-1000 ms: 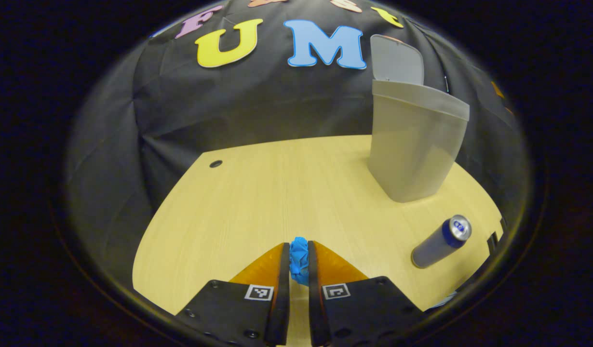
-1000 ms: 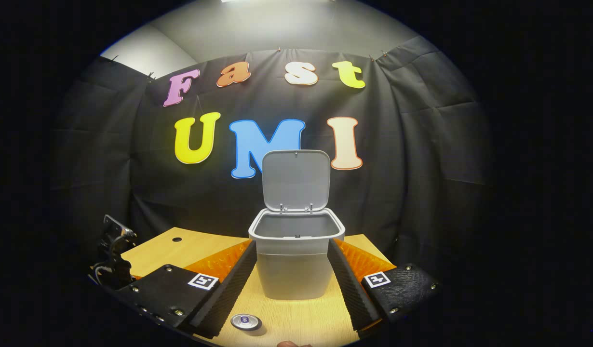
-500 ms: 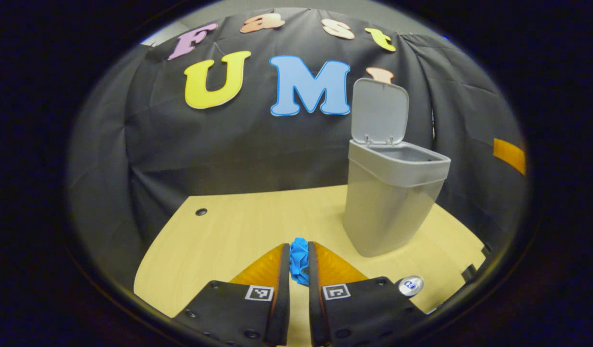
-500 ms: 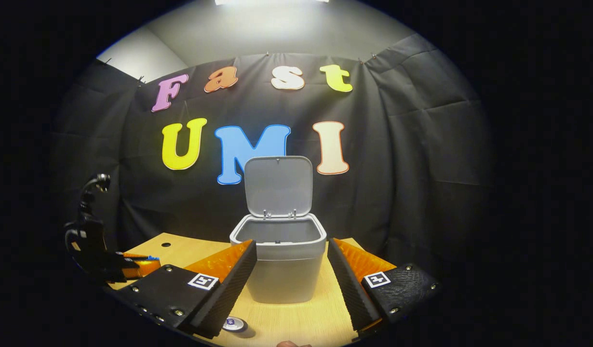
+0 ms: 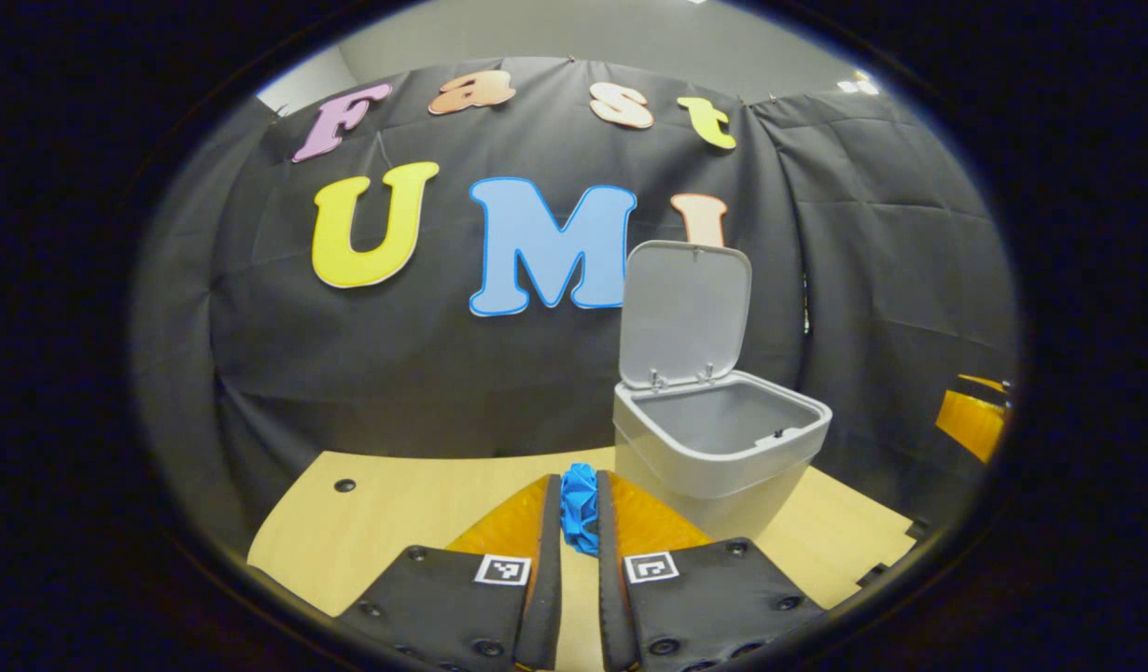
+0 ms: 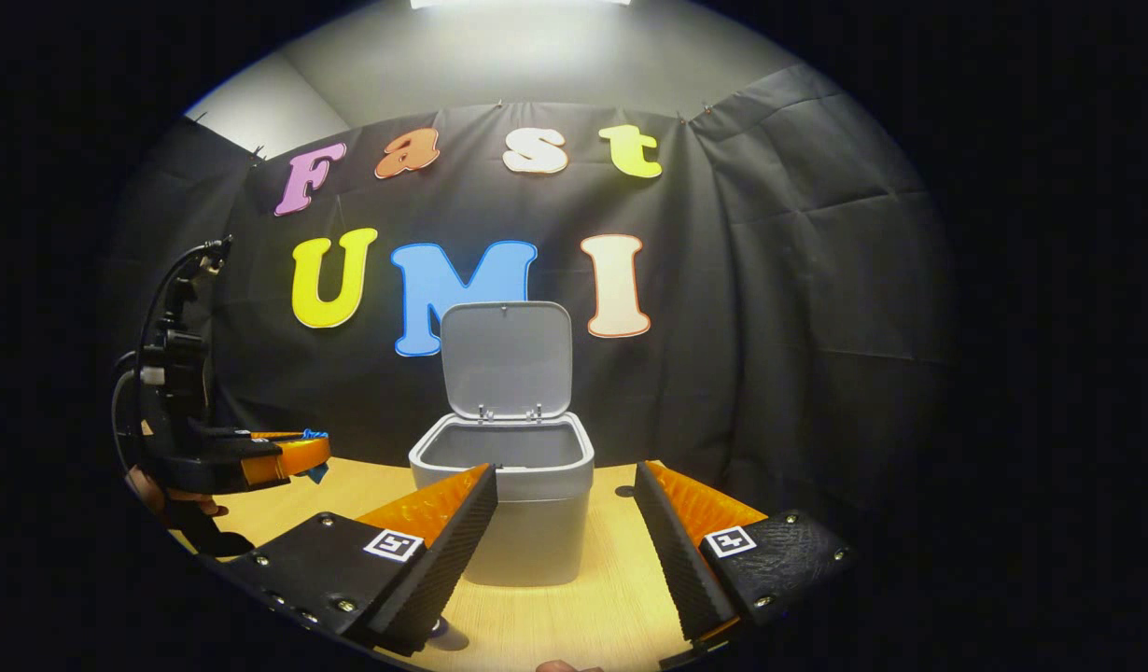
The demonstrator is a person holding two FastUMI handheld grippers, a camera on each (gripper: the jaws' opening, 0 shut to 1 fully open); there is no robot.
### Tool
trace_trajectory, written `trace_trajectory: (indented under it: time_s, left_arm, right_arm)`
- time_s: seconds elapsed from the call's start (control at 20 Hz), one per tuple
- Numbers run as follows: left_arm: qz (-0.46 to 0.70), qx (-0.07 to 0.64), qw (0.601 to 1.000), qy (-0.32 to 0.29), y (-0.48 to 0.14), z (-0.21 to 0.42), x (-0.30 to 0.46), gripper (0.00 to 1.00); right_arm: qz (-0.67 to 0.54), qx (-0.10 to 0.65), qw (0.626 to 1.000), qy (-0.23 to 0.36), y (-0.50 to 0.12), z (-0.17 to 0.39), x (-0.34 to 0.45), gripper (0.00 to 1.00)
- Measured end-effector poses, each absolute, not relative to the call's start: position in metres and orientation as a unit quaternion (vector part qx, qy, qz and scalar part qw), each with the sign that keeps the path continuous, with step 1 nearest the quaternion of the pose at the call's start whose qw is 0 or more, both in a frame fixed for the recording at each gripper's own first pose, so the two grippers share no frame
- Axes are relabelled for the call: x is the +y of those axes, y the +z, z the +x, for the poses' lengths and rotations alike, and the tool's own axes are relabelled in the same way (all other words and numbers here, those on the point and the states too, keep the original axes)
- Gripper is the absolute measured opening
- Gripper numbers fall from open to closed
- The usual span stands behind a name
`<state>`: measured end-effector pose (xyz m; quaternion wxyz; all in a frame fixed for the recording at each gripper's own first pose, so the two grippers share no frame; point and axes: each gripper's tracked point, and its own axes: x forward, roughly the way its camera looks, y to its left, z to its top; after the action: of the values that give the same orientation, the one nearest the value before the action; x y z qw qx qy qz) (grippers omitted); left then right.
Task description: Press the lid of the desktop garbage bin to open it, pick up the crumpled paper on the desktop and throw it into the bin, then pick up the pop can on the desktop and drop it into the bin, and finally close the garbage bin lid.
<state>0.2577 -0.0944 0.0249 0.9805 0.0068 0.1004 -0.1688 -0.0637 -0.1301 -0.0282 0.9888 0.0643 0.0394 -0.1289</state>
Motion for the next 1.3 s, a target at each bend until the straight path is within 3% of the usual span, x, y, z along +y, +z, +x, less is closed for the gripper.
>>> trace_trajectory:
  time_s: [0.8,1.2,1.25,1.3]
  left_arm:
    - [0.012,0.084,0.960,-0.268,0.035,0.324,-0.233,0.23]
    - [0.033,0.104,0.953,-0.282,0.016,0.336,-0.254,0.48]
    - [0.031,0.108,0.951,-0.286,0.014,0.335,-0.256,0.43]
    - [0.029,0.111,0.951,-0.287,0.012,0.334,-0.257,0.54]
  right_arm:
    - [0.083,0.056,0.976,-0.195,-0.052,-0.093,-0.163,0.94]
    - [0.090,0.062,0.973,-0.205,-0.059,-0.097,-0.163,0.94]
    - [0.090,0.064,0.973,-0.203,-0.061,-0.097,-0.161,0.94]
    - [0.089,0.065,0.973,-0.202,-0.060,-0.096,-0.160,0.94]
